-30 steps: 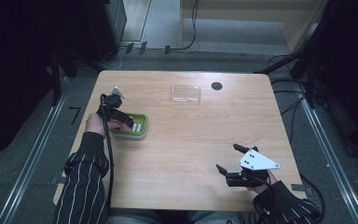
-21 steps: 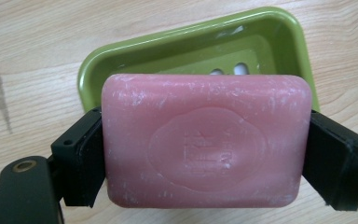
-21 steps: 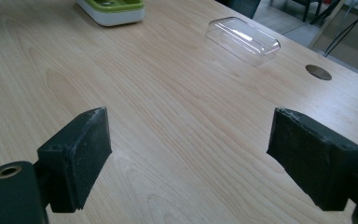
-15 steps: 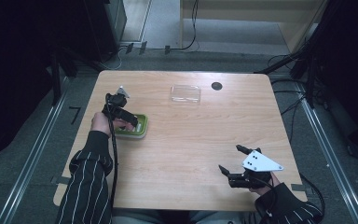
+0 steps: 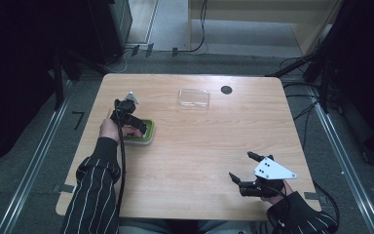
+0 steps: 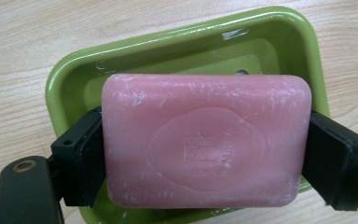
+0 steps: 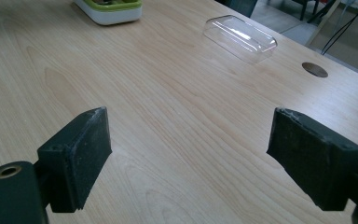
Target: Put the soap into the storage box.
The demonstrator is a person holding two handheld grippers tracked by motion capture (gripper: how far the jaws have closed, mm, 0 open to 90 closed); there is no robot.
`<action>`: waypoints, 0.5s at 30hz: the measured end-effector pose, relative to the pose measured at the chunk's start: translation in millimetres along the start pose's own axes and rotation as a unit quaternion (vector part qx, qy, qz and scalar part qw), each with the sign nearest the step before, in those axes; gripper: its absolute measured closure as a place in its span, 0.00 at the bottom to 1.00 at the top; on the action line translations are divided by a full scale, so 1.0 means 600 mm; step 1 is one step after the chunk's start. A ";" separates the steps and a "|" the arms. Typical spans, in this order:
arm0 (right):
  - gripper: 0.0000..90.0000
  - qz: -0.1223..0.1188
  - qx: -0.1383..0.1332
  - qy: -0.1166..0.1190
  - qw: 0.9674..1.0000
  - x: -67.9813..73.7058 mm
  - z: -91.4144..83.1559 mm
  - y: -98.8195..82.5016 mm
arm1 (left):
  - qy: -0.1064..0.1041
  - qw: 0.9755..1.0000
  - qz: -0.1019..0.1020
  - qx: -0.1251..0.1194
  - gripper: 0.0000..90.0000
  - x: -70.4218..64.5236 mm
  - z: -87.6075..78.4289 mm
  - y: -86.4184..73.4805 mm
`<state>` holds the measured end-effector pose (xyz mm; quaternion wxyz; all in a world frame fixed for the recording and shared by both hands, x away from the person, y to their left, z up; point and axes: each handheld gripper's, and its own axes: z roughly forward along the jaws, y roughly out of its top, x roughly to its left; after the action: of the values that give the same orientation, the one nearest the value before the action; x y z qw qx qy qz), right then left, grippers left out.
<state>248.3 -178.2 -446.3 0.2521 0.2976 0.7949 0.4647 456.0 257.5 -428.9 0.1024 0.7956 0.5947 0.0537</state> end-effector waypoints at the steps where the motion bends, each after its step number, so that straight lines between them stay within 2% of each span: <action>1: 0.15 0.000 0.000 0.000 1.000 0.000 0.000 0.000 | 0.000 1.000 0.000 0.000 0.15 0.000 0.000 0.000; 15: 0.15 0.000 0.000 0.000 1.000 0.000 0.000 0.000 | 0.004 1.000 -0.022 -0.004 0.15 0.001 0.016 0.001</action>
<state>248.2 -178.1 -446.2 0.2521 0.2977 0.7952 0.4643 458.8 256.9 -438.1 0.1039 0.7816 0.6124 0.0570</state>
